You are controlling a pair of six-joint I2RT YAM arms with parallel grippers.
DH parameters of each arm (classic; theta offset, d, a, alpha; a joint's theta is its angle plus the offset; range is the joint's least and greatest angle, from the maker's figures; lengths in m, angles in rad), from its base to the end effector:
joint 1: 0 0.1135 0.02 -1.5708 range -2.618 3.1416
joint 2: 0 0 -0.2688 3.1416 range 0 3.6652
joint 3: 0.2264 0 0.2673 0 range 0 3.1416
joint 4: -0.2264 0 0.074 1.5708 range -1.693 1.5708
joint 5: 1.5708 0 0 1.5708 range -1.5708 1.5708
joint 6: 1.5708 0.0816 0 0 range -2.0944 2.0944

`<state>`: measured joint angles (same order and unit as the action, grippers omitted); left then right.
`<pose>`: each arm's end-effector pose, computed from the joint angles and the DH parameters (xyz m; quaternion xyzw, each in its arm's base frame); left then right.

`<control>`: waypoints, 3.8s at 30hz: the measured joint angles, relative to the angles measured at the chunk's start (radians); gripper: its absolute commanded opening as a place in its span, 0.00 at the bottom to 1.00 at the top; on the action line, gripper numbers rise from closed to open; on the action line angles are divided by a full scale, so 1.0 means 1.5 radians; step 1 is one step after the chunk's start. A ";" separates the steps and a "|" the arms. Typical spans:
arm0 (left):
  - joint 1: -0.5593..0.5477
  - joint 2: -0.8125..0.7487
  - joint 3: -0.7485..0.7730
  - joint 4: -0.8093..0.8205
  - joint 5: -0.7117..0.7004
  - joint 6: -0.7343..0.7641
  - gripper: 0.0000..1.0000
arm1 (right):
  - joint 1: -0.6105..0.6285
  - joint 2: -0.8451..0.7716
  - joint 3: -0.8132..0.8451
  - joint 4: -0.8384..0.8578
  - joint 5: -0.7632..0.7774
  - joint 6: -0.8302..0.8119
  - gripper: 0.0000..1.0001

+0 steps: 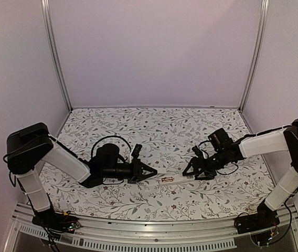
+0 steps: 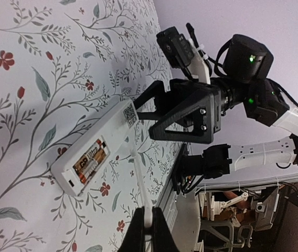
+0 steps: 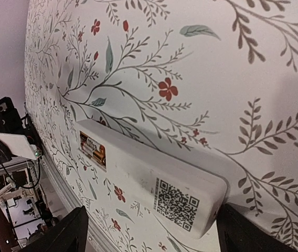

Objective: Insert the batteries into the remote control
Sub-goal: Move the remote control without the battery cover to the center of the board, then hold the remote control without the battery cover at the center of the board, then load the battery cover onto the remote control without the battery cover.

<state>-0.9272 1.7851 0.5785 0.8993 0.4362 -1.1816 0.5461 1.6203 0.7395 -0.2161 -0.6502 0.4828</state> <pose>0.1927 -0.3143 0.1094 0.0268 0.7977 -0.5876 0.1328 0.2382 0.2026 0.0956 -0.1041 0.9183 0.3797 0.0409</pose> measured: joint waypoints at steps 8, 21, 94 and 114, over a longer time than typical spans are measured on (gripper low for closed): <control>0.000 0.019 0.022 -0.039 0.003 0.012 0.00 | 0.039 -0.001 -0.018 0.043 -0.016 0.050 0.85; 0.000 0.027 0.068 -0.126 0.016 0.049 0.00 | 0.042 -0.174 -0.005 -0.069 0.107 -0.082 0.95; 0.015 0.079 0.231 -0.407 0.134 0.153 0.00 | 0.177 0.055 0.106 -0.071 0.183 -0.467 0.74; 0.034 0.086 0.247 -0.424 0.156 0.160 0.00 | 0.177 0.050 0.100 -0.056 0.183 -0.473 0.68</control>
<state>-0.8764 1.9141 0.9497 0.2626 0.6697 -0.9409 0.8116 1.6951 0.8894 -0.3004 -0.3756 -0.2272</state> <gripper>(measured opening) 0.020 0.715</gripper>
